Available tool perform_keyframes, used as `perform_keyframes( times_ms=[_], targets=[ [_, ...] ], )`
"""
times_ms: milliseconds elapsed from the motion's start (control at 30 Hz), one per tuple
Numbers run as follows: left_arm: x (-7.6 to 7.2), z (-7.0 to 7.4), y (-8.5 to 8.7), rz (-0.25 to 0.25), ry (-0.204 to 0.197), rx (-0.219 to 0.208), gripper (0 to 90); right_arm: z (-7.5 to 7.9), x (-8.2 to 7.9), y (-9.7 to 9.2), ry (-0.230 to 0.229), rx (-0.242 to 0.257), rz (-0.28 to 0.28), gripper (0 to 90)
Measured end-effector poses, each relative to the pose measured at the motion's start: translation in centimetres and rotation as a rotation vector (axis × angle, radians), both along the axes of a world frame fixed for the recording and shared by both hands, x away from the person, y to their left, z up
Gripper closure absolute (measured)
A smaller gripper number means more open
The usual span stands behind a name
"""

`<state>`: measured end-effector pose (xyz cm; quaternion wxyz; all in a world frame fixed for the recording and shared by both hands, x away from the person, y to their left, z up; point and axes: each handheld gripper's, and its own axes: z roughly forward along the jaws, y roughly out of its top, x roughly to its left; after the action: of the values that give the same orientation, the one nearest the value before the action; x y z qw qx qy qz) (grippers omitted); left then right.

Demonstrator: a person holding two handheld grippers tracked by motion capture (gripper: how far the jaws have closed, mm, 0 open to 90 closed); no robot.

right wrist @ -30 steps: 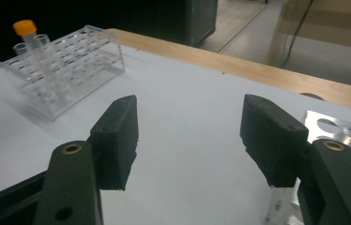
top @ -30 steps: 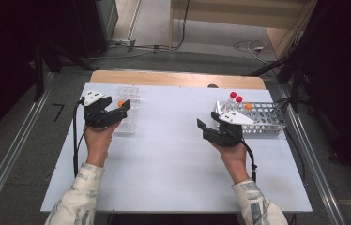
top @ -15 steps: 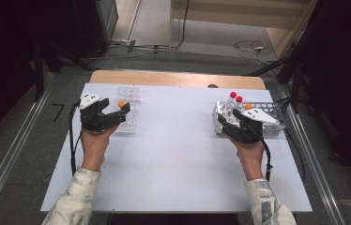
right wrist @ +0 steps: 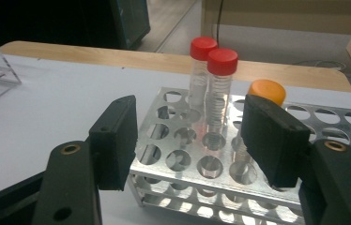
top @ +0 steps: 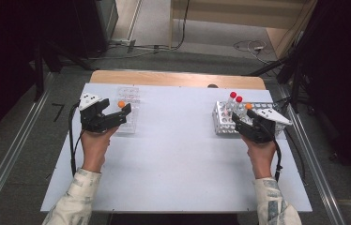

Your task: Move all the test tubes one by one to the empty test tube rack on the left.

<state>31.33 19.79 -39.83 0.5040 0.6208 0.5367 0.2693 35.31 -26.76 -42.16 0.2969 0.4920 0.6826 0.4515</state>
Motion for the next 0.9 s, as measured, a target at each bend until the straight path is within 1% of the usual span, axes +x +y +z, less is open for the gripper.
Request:
perform_keyframes(
  times_ms=[267,333,433,500,567,600,733,900],
  targets=[
    [-0.1,0.0,-0.2,-0.007,0.002,0.004,15.5,-0.6,0.7,-0.9,0.016,-0.012,-0.046,34.6],
    [-0.1,0.0,-0.3,-0.01,0.007,0.006,15.2,-0.9,1.0,-1.2,0.029,-0.012,-0.066,34.7],
    [-0.1,0.1,-0.5,-0.015,0.005,0.009,15.2,-1.4,1.6,-1.5,0.039,-0.022,-0.084,35.0],
    [-0.1,0.1,-0.6,-0.016,0.005,0.007,15.2,-1.9,2.1,-1.6,0.048,-0.015,-0.094,35.8],
    [-0.1,0.1,-0.5,-0.014,0.005,0.007,15.2,-2.3,2.6,-1.7,0.055,-0.021,-0.103,38.1],
    [-0.1,0.1,-0.5,-0.013,0.004,0.007,15.2,-2.5,2.8,-1.7,0.058,-0.016,-0.109,39.4],
    [-0.1,0.2,-0.4,-0.005,0.001,-0.001,15.5,-3.0,3.4,-1.5,0.047,-0.014,-0.114,46.1],
    [-0.3,0.2,-0.5,-0.006,-0.001,-0.002,15.5,-3.5,4.0,-1.2,0.037,-0.029,-0.116,55.3]
  ],
)
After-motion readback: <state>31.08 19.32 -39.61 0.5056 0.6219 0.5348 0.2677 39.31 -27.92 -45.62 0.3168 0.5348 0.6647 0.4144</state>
